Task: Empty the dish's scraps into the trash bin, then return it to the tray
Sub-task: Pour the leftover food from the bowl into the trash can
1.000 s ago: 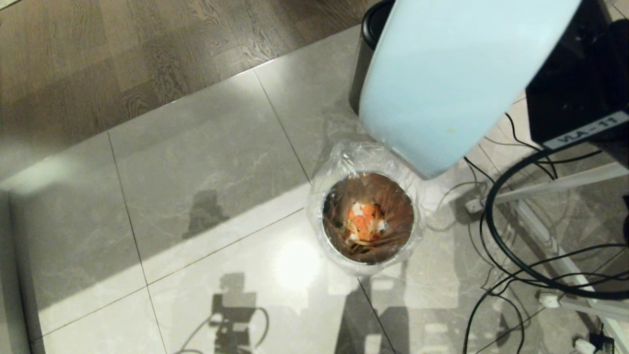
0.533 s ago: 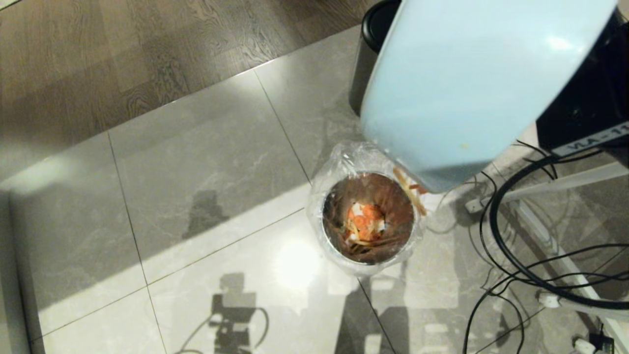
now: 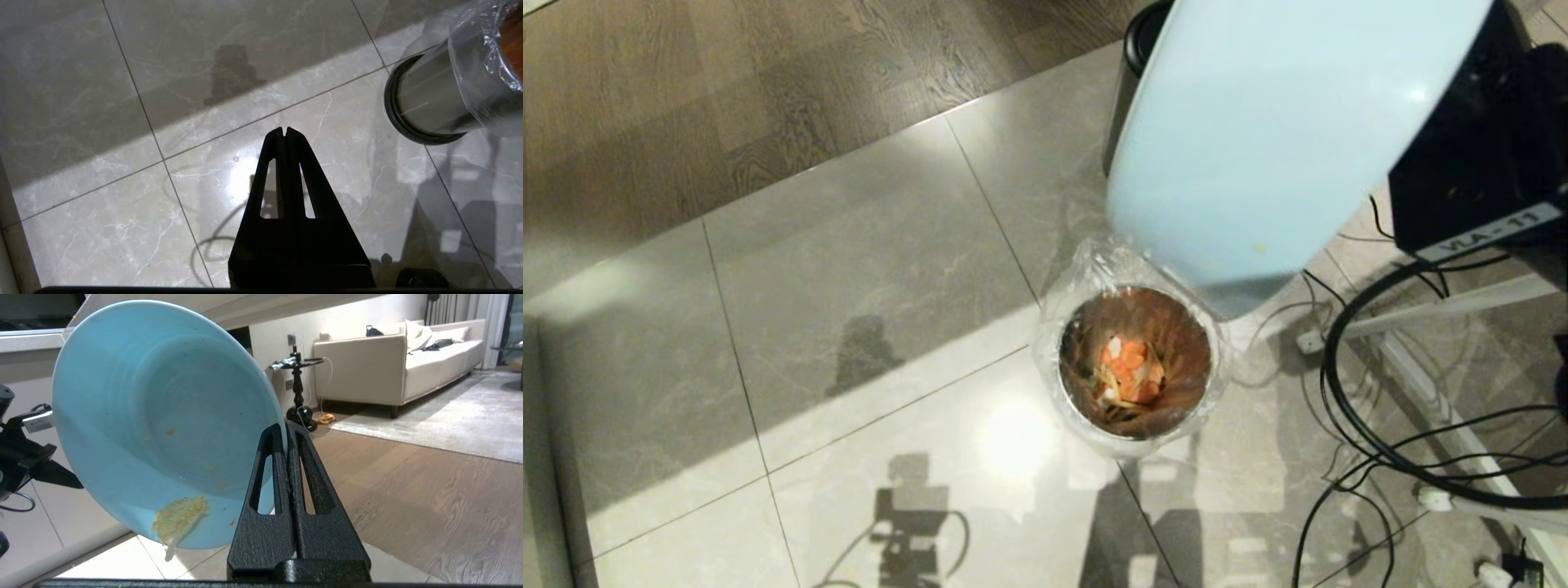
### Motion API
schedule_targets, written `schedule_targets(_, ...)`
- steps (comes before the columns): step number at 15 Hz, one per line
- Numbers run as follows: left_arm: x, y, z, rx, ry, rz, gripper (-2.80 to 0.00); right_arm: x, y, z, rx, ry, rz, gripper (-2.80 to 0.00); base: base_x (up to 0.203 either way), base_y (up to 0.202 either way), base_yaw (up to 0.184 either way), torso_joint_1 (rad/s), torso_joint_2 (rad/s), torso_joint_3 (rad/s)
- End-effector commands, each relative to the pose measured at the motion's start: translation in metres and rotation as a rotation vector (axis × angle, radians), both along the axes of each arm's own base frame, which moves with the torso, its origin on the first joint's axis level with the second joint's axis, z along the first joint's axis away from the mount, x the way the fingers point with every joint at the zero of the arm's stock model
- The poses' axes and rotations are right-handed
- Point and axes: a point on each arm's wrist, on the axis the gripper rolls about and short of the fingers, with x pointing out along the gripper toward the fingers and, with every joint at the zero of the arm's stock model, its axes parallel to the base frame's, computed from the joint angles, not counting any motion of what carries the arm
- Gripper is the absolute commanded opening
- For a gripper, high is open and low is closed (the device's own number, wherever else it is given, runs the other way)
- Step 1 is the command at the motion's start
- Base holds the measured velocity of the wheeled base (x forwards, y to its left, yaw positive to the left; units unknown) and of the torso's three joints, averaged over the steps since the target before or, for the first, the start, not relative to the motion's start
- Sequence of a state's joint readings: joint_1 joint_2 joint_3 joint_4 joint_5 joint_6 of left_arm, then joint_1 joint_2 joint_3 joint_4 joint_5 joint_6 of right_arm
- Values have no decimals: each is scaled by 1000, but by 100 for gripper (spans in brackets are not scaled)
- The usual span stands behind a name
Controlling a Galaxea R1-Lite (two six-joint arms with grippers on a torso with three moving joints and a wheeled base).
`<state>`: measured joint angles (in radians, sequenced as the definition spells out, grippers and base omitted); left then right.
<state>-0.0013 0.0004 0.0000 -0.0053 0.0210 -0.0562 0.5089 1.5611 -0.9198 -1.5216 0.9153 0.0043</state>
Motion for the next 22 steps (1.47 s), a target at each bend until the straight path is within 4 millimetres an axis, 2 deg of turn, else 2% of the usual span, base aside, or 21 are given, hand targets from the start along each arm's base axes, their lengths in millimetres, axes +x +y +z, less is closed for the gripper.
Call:
schedule_targets(1, 0, 0, 0, -1, 0, 0, -280, 0, 0, -1, 13, -32, 3, -280, 0, 0, 0, 0, 0, 0)
schedule_targets(6, 0, 0, 0, -1, 0, 1, -280, 13, 8, -2, 11, -30, 3, -280, 0, 0, 0, 0, 0, 0)
schedule_targets(10, 0, 0, 0, -2, -1, 0, -280, 19, 13, 7, 31, -62, 10, -280, 0, 0, 0, 0, 0, 0)
schedule_targets(14, 0, 0, 0, -1, 0, 1, -280, 14, 15, 17, 52, -99, 25, -280, 0, 0, 0, 0, 0, 0)
schedule_targets(15, 0, 0, 0, -1, 0, 0, -280, 16, 16, 10, 39, -83, 22, -280, 0, 0, 0, 0, 0, 0)
schedule_targets(22, 0, 0, 0, -1, 0, 3, -280, 13, 23, 11, 47, -89, 44, -280, 0, 0, 0, 0, 0, 0)
